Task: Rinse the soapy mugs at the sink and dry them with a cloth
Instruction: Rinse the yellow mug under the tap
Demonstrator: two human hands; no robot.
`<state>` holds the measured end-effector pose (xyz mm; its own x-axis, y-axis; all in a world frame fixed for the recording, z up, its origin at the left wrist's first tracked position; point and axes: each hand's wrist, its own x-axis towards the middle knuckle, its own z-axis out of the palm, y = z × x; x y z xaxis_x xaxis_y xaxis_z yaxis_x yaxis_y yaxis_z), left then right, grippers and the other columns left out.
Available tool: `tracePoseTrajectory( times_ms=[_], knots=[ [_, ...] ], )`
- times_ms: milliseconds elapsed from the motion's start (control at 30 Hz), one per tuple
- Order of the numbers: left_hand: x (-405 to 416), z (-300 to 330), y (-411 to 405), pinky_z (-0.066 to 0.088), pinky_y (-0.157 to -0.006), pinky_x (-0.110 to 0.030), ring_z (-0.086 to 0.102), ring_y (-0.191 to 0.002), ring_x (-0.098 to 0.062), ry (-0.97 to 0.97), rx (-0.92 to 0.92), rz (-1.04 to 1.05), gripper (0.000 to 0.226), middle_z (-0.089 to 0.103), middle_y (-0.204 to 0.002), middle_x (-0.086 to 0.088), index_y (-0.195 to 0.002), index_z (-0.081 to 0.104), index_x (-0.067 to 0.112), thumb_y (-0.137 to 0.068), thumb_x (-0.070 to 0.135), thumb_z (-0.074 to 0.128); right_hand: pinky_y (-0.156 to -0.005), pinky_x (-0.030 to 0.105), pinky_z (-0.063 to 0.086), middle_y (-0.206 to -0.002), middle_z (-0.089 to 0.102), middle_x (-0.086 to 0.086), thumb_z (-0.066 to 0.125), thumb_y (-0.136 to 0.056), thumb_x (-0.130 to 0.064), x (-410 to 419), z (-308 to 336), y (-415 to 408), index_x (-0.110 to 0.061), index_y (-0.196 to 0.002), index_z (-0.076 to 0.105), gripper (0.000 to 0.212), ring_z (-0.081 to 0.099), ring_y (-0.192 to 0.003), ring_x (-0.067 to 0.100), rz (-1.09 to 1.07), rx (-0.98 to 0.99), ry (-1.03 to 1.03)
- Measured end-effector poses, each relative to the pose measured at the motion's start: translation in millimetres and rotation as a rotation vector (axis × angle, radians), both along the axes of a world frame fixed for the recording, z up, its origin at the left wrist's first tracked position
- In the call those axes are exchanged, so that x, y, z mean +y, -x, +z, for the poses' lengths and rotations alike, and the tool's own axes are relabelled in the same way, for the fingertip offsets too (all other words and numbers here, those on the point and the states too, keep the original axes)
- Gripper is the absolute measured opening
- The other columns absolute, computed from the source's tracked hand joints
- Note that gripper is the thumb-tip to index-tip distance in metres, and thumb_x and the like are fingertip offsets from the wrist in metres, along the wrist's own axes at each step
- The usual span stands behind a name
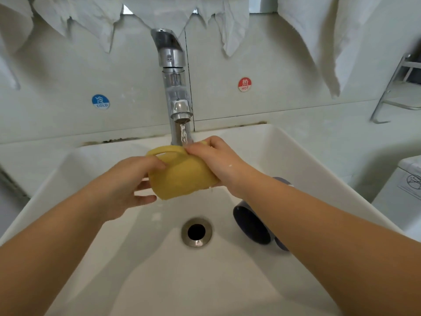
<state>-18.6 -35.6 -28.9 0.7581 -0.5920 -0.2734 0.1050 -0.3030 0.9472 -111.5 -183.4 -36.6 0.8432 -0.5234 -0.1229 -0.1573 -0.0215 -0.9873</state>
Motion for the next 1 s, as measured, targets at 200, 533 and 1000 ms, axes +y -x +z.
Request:
tracePoseTrajectory(
  times_ms=[200,533,1000],
  knots=[
    [15.9,-5.9,-10.5,0.05,-0.083,-0.063,0.06,-0.11,-0.045,0.226,0.575,-0.162,0.067,0.064,-0.119,-0.019,-0.122,0.062,0.007,-0.072,0.052,0.054,-0.086,0.044,0.056,-0.106,0.063,0.002,0.069,-0.083,-0.039,-3.8,1.9,0.7,-0.023,-0.098,0.052,0.028,0.063,-0.097,0.021,0.044,-0.041,0.021],
    [-15.8,-22.2,17.5,0.06,-0.067,-0.038,0.067,-0.097,-0.024,0.258,0.25,0.001,0.039,0.065,-0.115,-0.008,-0.125,0.054,0.019,-0.089,0.031,0.064,-0.073,0.042,0.057,-0.098,0.056,-0.002,0.046,-0.094,-0.052,6.6,-6.0,-2.7,-0.02,-0.112,0.052,0.038,0.058,-0.09,0.022,-0.061,0.048,0.212],
    [-11.0,-23.0,13.2,0.057,-0.075,-0.035,0.068,-0.094,-0.019,0.317,0.064,0.002,0.023,0.063,-0.113,-0.002,-0.114,0.052,0.03,-0.092,0.034,0.058,-0.072,0.037,0.057,-0.104,0.06,-0.002,0.059,-0.086,-0.055,8.3,-11.5,-3.6,-0.026,-0.115,0.052,0.042,0.063,-0.092,0.02,0.007,-0.056,0.128]
  ],
)
